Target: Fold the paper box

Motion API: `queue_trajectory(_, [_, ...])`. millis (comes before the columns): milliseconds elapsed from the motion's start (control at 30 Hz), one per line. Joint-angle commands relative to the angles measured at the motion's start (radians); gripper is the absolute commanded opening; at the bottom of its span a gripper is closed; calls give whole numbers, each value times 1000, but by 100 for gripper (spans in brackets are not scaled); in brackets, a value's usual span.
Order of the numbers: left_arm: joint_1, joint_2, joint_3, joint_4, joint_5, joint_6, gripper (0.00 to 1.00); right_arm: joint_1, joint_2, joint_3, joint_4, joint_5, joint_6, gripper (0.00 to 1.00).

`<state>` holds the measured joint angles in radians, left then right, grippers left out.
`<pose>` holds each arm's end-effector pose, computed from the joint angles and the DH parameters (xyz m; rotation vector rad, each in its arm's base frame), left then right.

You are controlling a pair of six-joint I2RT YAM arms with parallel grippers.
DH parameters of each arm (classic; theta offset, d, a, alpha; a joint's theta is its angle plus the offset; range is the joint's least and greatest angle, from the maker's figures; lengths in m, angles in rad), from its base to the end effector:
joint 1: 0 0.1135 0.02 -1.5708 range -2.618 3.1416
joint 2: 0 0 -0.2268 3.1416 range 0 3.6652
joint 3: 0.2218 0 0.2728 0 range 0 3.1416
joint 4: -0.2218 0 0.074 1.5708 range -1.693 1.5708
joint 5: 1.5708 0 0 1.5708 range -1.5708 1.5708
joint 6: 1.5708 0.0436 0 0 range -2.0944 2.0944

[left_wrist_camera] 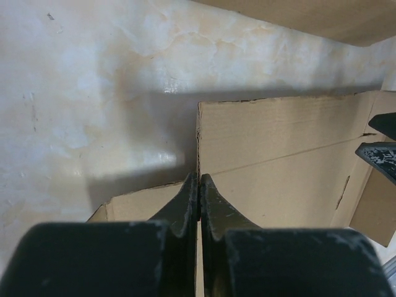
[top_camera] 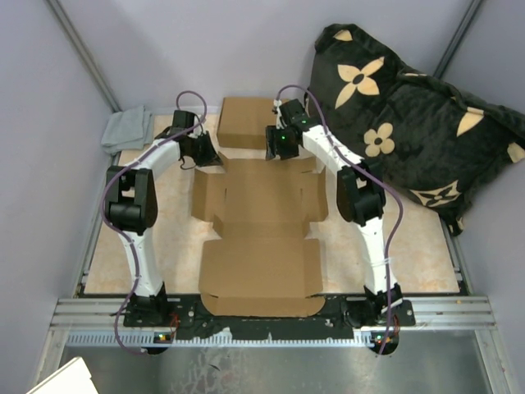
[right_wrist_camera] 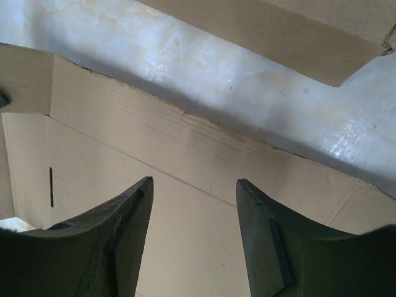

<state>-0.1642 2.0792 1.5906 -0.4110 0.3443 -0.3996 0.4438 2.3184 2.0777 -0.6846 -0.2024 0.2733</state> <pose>0.4564 -0.0905 0.1496 -0.1436 2.5117 -0.6631 0.4633 0.2300 0.1814 -0.3038 2.5366 0.5424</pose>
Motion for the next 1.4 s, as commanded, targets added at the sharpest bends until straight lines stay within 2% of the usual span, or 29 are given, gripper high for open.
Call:
queue_trajectory(0, [-3, -24, 27, 16, 6, -2, 3, -4, -17, 13, 31, -7, 11, 57])
queue_trajectory(167, [-3, -18, 31, -10, -26, 10, 3, -38, -131, -87, 56, 200, 57, 62])
queue_trajectory(267, [-3, -18, 28, -13, -35, 9, 3, -97, -150, -131, 54, 236, 82, 63])
queue_trajectory(400, [-4, -22, 24, -14, -40, 10, 3, -152, -136, -154, 30, 237, 85, 63])
queue_trajectory(600, [-3, -20, 21, -15, -44, 11, 3, -157, -120, -178, 46, 225, 73, 63])
queue_trajectory(733, [-4, -19, 18, -14, -42, 8, 3, -157, -97, -184, 70, 135, 66, 63])
queue_trajectory(867, [-3, -18, 19, -12, -40, 7, 3, -145, -125, -223, 124, 77, 59, 58])
queue_trajectory(1200, [-3, -20, 26, -15, -35, 3, 3, -101, -146, -179, 108, 48, 29, 56])
queue_trajectory(1367, [-7, -14, 47, -21, -20, 2, 6, -77, -99, -120, 78, 48, 25, 56])
